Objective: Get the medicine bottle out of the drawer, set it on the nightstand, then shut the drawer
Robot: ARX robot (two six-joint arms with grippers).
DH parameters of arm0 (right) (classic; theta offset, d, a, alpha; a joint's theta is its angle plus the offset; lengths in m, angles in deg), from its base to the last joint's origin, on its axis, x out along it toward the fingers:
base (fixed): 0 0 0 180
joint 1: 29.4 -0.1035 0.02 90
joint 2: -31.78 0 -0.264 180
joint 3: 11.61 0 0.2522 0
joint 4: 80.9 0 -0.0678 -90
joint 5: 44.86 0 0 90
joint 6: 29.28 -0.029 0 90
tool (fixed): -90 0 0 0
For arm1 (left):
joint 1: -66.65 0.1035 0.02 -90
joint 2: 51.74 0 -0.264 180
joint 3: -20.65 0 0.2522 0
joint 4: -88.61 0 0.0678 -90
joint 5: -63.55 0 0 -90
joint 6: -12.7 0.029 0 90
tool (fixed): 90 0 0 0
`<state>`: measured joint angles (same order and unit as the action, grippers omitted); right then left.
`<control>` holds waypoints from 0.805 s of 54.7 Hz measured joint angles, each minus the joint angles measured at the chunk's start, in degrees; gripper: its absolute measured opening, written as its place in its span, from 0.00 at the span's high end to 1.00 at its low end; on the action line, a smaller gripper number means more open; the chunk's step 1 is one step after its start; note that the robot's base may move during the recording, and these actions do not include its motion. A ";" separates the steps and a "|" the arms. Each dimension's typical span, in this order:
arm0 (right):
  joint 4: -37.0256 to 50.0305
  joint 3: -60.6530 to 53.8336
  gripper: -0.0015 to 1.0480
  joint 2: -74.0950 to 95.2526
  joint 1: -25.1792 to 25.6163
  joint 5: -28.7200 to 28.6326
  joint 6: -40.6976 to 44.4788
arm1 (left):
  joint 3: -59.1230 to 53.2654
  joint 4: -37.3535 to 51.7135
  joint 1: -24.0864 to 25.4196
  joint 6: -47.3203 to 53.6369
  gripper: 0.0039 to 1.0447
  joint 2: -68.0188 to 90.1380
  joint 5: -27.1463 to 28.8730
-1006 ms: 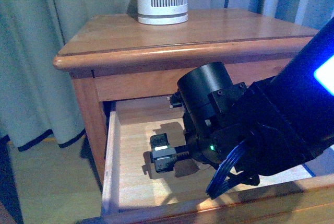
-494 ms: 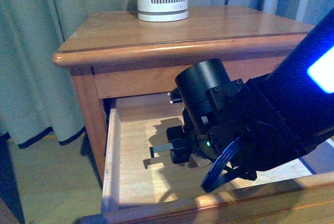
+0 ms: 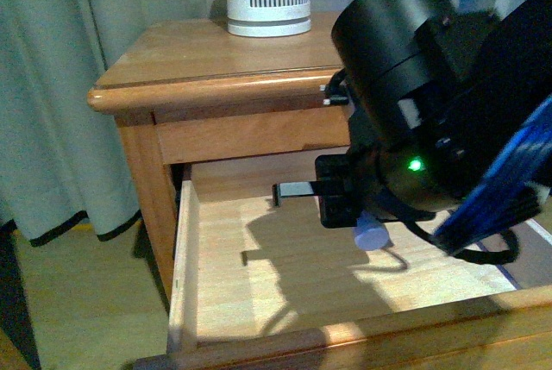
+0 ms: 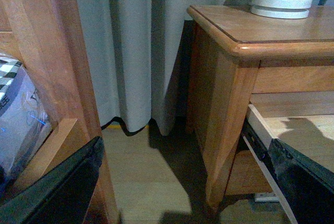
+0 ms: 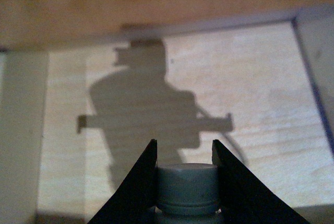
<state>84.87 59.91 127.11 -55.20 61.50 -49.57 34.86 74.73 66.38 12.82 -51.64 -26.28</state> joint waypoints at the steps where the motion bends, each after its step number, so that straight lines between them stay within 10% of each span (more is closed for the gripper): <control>1: -0.11 0.20 0.73 -1.36 0.33 0.26 0.24 | 0.00 0.00 0.00 0.00 0.06 0.00 0.00; 26: 2.25 27.71 0.73 7.45 17.77 2.10 14.58 | 0.00 0.00 0.00 0.00 0.06 0.00 0.00; 44: 5.73 39.98 0.73 24.41 19.37 3.80 17.64 | 0.00 0.00 0.00 0.00 0.06 0.00 0.00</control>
<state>90.60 99.89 151.52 -35.84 65.31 -31.94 34.86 74.73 66.38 12.82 -51.64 -26.28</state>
